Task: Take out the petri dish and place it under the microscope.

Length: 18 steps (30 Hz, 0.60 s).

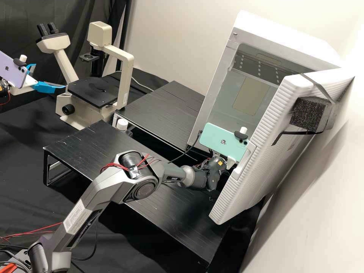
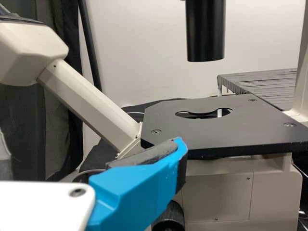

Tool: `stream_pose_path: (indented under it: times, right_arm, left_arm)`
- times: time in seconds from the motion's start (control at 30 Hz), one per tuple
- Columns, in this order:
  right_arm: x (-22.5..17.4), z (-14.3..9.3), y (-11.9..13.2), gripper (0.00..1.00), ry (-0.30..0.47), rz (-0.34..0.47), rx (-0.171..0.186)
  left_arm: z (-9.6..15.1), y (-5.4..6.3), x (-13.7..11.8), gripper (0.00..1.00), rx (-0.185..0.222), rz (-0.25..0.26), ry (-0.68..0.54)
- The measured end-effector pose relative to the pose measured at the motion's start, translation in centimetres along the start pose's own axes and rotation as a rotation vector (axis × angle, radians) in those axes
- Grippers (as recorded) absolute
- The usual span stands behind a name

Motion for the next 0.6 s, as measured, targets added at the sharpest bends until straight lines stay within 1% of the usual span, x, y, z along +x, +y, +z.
stream_pose_path:
  times: [0.13, 0.23, 0.43, 0.6]
  right_arm:
    - [0.02, 0.05, -0.05, 1.00, -0.001, -0.001, 0.001]
    - [0.06, -0.03, -0.08, 1.00, 0.000, 0.003, 0.009]
    - [0.18, -0.30, -0.30, 1.00, 0.005, -0.001, 0.010]
    - [0.30, -0.56, -0.47, 1.00, 0.009, 0.001, 0.021]
  left_arm:
    - [0.00, 0.00, 0.00, 1.00, 0.000, 0.000, 0.000]
    - [0.00, 0.00, 0.00, 1.00, 0.000, 0.000, 0.000]
    - [0.00, 0.00, 0.00, 1.00, 0.000, 0.000, 0.000]
    - [0.00, 0.00, 0.00, 1.00, 0.000, 0.000, 0.000]
